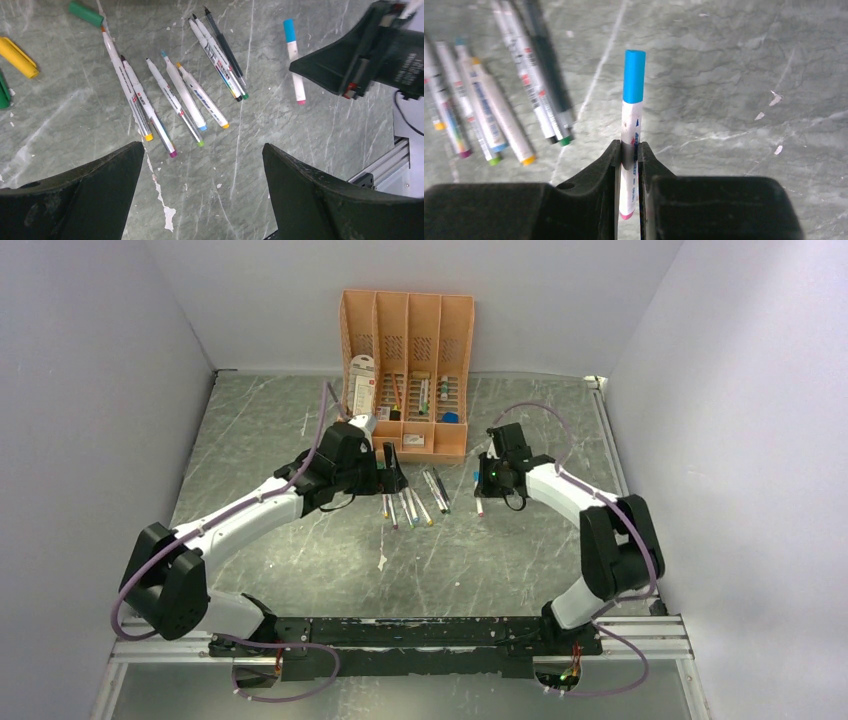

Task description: Open the pen caps

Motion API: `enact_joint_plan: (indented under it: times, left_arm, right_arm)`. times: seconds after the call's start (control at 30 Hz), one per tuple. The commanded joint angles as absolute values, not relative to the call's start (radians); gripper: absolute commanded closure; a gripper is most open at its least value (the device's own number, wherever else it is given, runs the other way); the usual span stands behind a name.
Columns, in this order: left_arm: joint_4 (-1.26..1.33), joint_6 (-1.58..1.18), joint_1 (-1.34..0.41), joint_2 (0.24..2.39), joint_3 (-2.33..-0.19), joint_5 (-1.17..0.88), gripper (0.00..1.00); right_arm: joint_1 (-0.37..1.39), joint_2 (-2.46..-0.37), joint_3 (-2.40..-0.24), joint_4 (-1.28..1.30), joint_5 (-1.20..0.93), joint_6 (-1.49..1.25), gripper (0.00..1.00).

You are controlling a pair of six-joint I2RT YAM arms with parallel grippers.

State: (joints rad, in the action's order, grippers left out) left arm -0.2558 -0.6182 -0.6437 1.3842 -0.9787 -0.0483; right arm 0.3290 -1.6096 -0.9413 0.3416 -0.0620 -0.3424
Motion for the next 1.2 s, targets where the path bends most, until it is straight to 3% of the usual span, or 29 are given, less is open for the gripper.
enact_joint_plan:
  times: [0.0, 0.5, 0.83, 1.17]
  left_arm:
    - [-0.209, -0.633, -0.649, 1.4, -1.004, -0.1, 0.0]
    - [0.124, -0.792, -0.648, 1.376, -0.91, -0.33, 0.0]
    - [0.348, -0.934, -0.649, 1.439, -0.861, -0.43, 0.0]
    - [0.415, -0.985, -0.648, 1.464, -0.829, -0.414, 0.0]
  right_arm:
    - [0.333, -1.508, -0.921, 0.342, -0.159, -0.33, 1.0]
    - [0.335, -1.187, -0.769, 0.141, -0.61, -0.38, 1.0]
    - [0.384, -1.151, -0.739, 0.071, -0.635, -0.438, 1.0]
    - [0.45, -1.17, -0.776, 0.047, -0.619, -0.465, 1.0]
